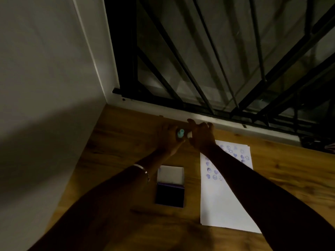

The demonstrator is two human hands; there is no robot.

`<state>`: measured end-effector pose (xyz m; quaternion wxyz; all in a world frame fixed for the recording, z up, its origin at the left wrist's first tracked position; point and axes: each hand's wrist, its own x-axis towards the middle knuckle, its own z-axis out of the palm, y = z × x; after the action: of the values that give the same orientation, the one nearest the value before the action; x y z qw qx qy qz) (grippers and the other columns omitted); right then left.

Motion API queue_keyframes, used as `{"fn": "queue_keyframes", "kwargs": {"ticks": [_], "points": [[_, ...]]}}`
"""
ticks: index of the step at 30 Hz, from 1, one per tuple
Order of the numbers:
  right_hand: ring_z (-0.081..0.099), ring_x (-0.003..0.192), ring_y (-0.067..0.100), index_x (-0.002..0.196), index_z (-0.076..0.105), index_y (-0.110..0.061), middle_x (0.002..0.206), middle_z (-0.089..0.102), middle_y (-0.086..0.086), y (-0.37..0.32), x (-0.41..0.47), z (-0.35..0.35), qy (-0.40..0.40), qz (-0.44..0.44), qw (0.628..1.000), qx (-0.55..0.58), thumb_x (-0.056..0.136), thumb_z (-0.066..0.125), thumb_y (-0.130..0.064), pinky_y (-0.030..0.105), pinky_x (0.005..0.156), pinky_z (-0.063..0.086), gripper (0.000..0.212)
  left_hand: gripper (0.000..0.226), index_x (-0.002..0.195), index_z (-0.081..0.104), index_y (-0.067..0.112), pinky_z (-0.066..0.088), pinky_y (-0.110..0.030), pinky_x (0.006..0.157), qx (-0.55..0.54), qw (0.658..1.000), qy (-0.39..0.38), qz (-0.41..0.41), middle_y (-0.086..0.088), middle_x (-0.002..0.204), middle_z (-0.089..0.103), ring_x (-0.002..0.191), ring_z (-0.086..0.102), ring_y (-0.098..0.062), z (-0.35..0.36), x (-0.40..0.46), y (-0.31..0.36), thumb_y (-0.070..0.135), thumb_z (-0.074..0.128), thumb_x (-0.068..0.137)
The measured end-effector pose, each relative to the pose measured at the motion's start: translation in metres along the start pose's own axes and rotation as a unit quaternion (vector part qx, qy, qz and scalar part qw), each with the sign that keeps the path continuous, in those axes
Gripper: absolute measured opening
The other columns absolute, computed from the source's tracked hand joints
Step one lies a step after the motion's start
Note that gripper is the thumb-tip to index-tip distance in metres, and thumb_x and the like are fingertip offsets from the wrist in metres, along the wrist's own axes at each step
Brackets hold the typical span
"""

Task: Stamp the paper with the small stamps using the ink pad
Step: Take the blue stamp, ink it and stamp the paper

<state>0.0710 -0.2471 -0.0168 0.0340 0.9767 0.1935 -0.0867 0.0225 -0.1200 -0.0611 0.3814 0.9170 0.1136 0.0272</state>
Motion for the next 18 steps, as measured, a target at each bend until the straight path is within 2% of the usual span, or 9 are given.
{"fn": "queue_keyframes", "kwargs": {"ticks": [4, 7, 10, 12, 15, 17, 18], "points": [[0.052, 0.124, 0.031, 0.148, 0.026, -0.025, 0.129, 0.064, 0.006, 0.001, 0.005, 0.005, -0.003, -0.002, 1.000, 0.013, 0.087, 0.066, -0.034, 0.052, 0.115, 0.020, 0.073, 0.049, 0.121, 0.060, 0.019, 0.030, -0.049, 0.112, 0.045, 0.999, -0.013, 0.004, -0.007, 0.136, 0.050, 0.133, 0.038, -0.029, 0.007, 0.001, 0.001, 0.048, 0.066, 0.081], [0.046, 0.130, 0.030, 0.148, 0.027, -0.024, 0.137, 0.057, 0.006, 0.001, 0.002, 0.003, -0.009, -0.013, 0.999, 0.034, 0.089, 0.063, -0.037, 0.053, 0.117, 0.015, 0.071, 0.042, 0.119, 0.061, 0.015, 0.032, -0.043, 0.112, 0.020, 1.000, 0.004, 0.000, -0.008, 0.135, 0.052, 0.132, 0.040, -0.027, 0.007, 0.000, 0.003, 0.041, 0.064, 0.086], [0.038, 0.137, 0.027, 0.146, 0.036, -0.023, 0.142, 0.051, 0.005, 0.001, -0.006, -0.001, 0.013, -0.035, 0.997, 0.067, 0.089, 0.059, -0.044, 0.052, 0.119, 0.009, 0.065, 0.039, 0.117, 0.061, 0.009, 0.042, -0.039, 0.106, -0.035, 0.999, 0.018, -0.001, -0.011, 0.126, 0.060, 0.123, 0.050, -0.027, 0.000, -0.004, 0.006, 0.033, 0.066, 0.087], [0.036, 0.138, 0.025, 0.139, 0.047, -0.018, 0.143, 0.051, 0.005, -0.002, -0.013, -0.005, 0.044, -0.049, 0.996, 0.067, 0.093, 0.055, -0.034, 0.049, 0.119, 0.009, 0.049, 0.037, 0.117, 0.061, 0.009, 0.050, -0.039, 0.099, -0.062, 0.998, 0.021, -0.008, -0.011, 0.120, 0.064, 0.116, 0.057, -0.025, -0.006, -0.011, 0.005, 0.030, 0.066, 0.088], [0.046, 0.128, 0.027, 0.127, 0.057, -0.012, 0.133, 0.059, 0.009, -0.007, -0.025, -0.010, 0.077, -0.073, 0.993, 0.047, 0.096, 0.049, -0.022, 0.042, 0.111, 0.022, 0.034, 0.033, 0.116, 0.061, 0.009, 0.054, -0.039, 0.091, -0.095, 0.995, 0.017, -0.011, -0.011, 0.115, 0.067, 0.108, 0.063, -0.024, -0.015, -0.023, 0.002, 0.028, 0.065, 0.089], [0.058, 0.112, 0.028, 0.115, 0.064, -0.013, 0.117, 0.068, 0.008, -0.015, -0.034, -0.017, 0.087, -0.096, 0.989, 0.072, 0.097, 0.049, -0.029, 0.039, 0.103, 0.035, 0.029, 0.032, 0.114, 0.064, 0.009, 0.056, -0.035, 0.085, -0.114, 0.993, 0.011, -0.006, -0.011, 0.112, 0.069, 0.103, 0.065, -0.023, -0.020, -0.034, 0.001, 0.027, 0.067, 0.087], [0.063, 0.102, 0.027, 0.108, 0.067, -0.014, 0.108, 0.071, 0.007, -0.019, -0.040, -0.020, 0.090, -0.108, 0.986, 0.091, 0.098, 0.049, -0.034, 0.040, 0.099, 0.040, 0.029, 0.031, 0.111, 0.065, 0.010, 0.055, -0.028, 0.078, -0.123, 0.992, 0.007, -0.004, -0.010, 0.109, 0.070, 0.099, 0.065, -0.021, -0.023, -0.040, 0.001, 0.028, 0.068, 0.086]]}}
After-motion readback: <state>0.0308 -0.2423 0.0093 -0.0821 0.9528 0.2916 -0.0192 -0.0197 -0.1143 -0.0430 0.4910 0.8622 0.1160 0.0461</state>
